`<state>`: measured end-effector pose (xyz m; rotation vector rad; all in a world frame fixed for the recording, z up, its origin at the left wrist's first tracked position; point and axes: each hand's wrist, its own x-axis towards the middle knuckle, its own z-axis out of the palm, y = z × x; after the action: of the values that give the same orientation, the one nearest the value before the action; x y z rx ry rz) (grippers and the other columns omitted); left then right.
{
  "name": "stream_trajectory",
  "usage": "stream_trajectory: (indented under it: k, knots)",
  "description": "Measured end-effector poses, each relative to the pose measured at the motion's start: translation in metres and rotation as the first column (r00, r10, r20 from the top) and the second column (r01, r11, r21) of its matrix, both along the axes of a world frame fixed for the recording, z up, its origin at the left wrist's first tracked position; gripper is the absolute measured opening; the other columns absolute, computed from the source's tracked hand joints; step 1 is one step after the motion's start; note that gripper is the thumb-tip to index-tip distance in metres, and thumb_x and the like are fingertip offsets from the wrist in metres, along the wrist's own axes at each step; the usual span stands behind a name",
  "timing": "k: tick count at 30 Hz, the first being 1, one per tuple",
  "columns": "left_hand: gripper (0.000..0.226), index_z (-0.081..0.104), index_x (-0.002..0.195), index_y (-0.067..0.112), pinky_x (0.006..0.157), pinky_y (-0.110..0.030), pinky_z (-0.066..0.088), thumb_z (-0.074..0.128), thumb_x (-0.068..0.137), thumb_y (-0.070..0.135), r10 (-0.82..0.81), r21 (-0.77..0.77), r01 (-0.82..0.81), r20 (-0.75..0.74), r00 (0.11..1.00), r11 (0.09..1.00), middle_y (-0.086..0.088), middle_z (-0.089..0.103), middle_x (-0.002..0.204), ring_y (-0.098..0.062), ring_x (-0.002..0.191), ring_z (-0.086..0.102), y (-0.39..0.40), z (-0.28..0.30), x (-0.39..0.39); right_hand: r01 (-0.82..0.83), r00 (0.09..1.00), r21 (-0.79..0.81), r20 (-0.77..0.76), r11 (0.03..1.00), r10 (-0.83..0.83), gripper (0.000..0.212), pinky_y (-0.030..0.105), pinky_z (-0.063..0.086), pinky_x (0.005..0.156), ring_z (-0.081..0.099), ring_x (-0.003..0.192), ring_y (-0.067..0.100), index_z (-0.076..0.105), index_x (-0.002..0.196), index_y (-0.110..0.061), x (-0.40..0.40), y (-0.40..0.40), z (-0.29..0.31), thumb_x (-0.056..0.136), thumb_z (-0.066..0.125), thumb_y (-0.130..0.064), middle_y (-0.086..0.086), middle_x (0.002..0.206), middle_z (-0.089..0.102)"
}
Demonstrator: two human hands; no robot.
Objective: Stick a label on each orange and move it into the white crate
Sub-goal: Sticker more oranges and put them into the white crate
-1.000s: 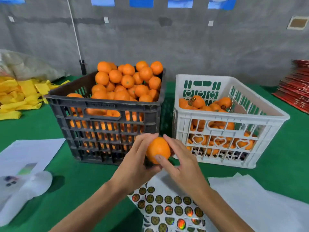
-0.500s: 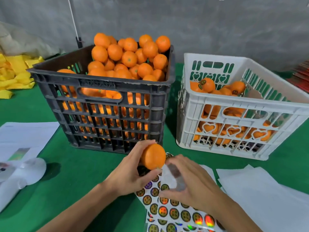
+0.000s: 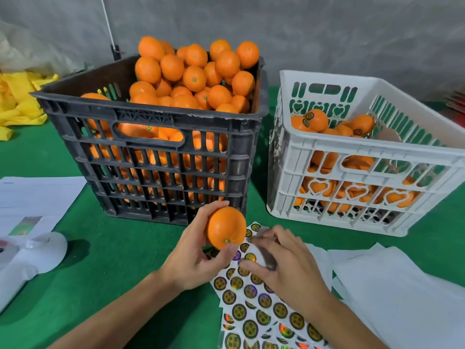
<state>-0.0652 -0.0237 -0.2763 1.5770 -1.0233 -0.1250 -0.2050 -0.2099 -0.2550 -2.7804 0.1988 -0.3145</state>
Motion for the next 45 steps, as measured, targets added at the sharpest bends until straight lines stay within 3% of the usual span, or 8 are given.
stream_trajectory:
  k: [6,12,18,29,34,41,43,45]
  knots:
    - [0.082,0.031,0.154,0.027,0.076,-0.049,0.064,0.072,0.092,0.061,-0.140,-0.005,0.141,-0.155,0.978,0.990,0.003,0.059,0.127,-0.037,0.092,0.075,-0.005,-0.004,-0.019,0.154,0.982,0.029,0.105,0.988,-0.156,0.027,0.027,0.041,0.080,0.050,0.091,0.011,0.076,0.116,-0.030,0.004,0.002,0.001,0.101,0.059,-0.044,-0.014,0.091,0.044]
    - [0.085,0.029,0.155,0.032,0.079,-0.058,0.063,0.077,0.089,0.055,-0.166,0.018,0.180,-0.314,0.935,0.983,-0.007,0.057,0.125,-0.046,0.092,0.072,-0.010,-0.003,-0.024,-0.129,0.981,0.057,-0.141,0.990,0.136,0.061,0.029,0.033,0.102,0.034,0.114,-0.002,0.059,0.142,-0.036,-0.001,-0.032,0.010,0.093,0.050,-0.071,-0.023,0.131,0.044]
    - [0.072,0.032,0.152,0.031,0.084,-0.056,0.063,0.073,0.095,0.047,-0.169,0.023,0.188,-0.339,0.926,0.982,0.001,0.066,0.116,-0.041,0.089,0.076,-0.011,-0.004,-0.022,-0.096,0.992,0.063,-0.081,0.993,0.101,0.066,0.030,0.027,0.104,0.029,0.122,-0.002,0.052,0.149,-0.031,0.001,-0.037,-0.002,0.095,0.048,-0.069,-0.023,0.151,0.038]
    - [0.064,0.031,0.152,0.031,0.083,-0.051,0.064,0.068,0.100,0.036,-0.171,0.040,0.194,-0.328,0.929,0.980,-0.002,0.067,0.121,-0.040,0.087,0.077,-0.013,-0.007,-0.019,-0.039,0.997,0.331,0.074,0.943,0.015,0.024,0.039,0.044,0.097,0.053,0.106,0.004,0.081,0.104,-0.037,0.008,-0.034,-0.008,0.090,0.069,-0.054,-0.025,0.110,0.062]
    - [0.063,0.033,0.151,0.033,0.081,-0.049,0.065,0.067,0.098,0.035,-0.162,0.056,0.188,-0.314,0.936,0.980,0.003,0.064,0.123,-0.040,0.087,0.077,-0.014,-0.005,-0.020,0.085,0.996,0.641,-0.037,0.763,-0.079,0.004,0.045,0.053,0.089,0.062,0.090,0.012,0.082,0.087,-0.036,0.017,-0.030,-0.003,0.087,0.080,-0.040,-0.018,0.092,0.065]
    - [0.060,0.034,0.150,0.034,0.082,-0.049,0.064,0.066,0.098,0.034,-0.159,0.063,0.189,-0.324,0.932,0.980,-0.009,0.071,0.111,-0.040,0.086,0.077,-0.014,-0.006,-0.020,0.239,0.971,0.723,-0.168,0.648,-0.171,0.009,0.026,0.051,0.075,0.065,0.074,-0.004,0.081,0.075,-0.037,0.024,-0.026,0.004,0.076,0.073,-0.039,-0.027,0.078,0.071]
    - [0.060,0.034,0.150,0.034,0.082,-0.050,0.064,0.066,0.099,0.038,-0.160,0.063,0.190,-0.321,0.934,0.980,-0.011,0.072,0.106,-0.040,0.086,0.077,-0.014,-0.006,-0.020,0.256,0.946,0.759,-0.070,0.599,-0.316,0.017,0.024,0.052,0.075,0.067,0.075,-0.005,0.080,0.074,-0.030,0.024,-0.023,0.004,0.087,0.072,-0.023,-0.024,0.078,0.073]
    - [0.062,0.034,0.150,0.034,0.082,-0.051,0.064,0.067,0.099,0.047,-0.156,0.063,0.186,-0.325,0.933,0.981,-0.010,0.073,0.105,-0.039,0.084,0.077,-0.015,-0.006,-0.021,0.189,0.870,0.696,0.208,0.692,-0.448,0.020,0.017,0.047,0.077,0.065,0.089,0.000,0.077,0.080,-0.032,0.020,-0.020,0.006,0.094,0.070,-0.021,-0.020,0.089,0.070]
